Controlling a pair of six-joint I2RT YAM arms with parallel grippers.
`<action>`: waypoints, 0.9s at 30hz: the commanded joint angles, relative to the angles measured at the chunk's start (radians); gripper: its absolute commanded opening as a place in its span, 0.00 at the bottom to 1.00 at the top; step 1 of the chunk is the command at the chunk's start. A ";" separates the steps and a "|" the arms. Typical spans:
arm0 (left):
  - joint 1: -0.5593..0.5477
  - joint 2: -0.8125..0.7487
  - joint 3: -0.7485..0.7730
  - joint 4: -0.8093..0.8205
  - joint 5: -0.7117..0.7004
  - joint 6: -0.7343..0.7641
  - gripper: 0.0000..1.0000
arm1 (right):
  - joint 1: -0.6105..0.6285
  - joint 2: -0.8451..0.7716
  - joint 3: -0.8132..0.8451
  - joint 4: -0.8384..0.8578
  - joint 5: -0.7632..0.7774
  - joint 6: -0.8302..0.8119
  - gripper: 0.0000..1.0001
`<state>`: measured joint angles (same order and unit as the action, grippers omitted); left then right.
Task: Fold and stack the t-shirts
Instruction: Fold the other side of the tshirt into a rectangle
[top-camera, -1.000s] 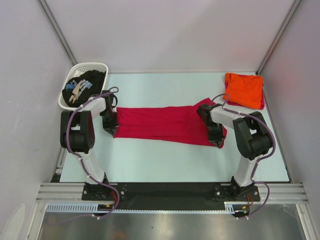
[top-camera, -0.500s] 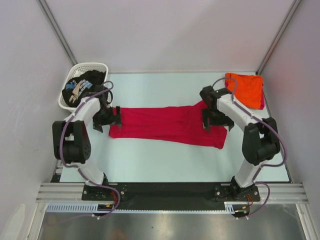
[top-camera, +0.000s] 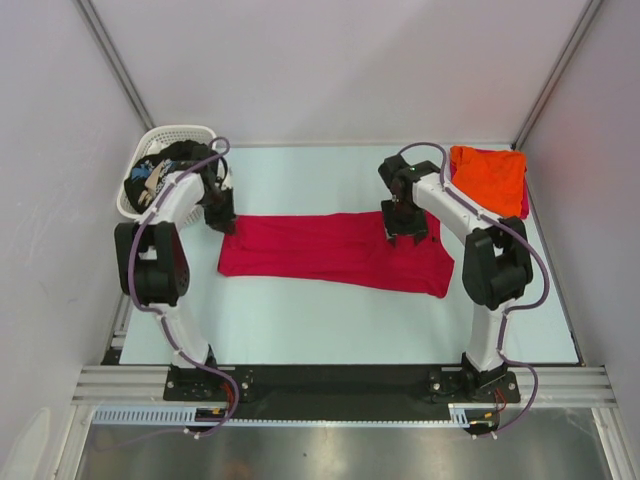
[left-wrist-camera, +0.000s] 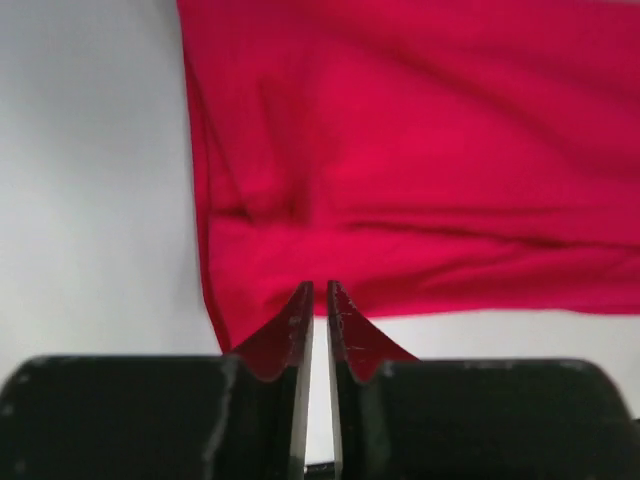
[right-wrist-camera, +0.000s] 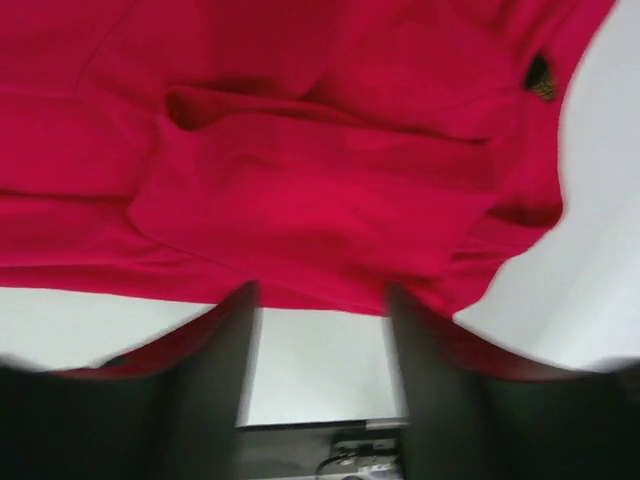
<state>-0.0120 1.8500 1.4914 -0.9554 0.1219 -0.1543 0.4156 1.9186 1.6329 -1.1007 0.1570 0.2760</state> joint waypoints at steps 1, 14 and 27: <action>-0.023 0.099 0.248 -0.038 0.062 0.025 0.00 | 0.006 -0.020 0.018 -0.001 -0.097 0.021 0.32; -0.272 0.285 0.486 0.020 0.119 0.045 0.00 | 0.017 0.014 -0.013 -0.004 -0.290 0.052 0.00; -0.450 0.463 0.578 0.075 0.114 -0.017 0.00 | 0.015 -0.017 -0.223 0.064 -0.241 0.175 0.00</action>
<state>-0.4633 2.2890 1.9659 -0.9146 0.2249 -0.1501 0.4301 1.9324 1.4372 -1.0649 -0.1078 0.4049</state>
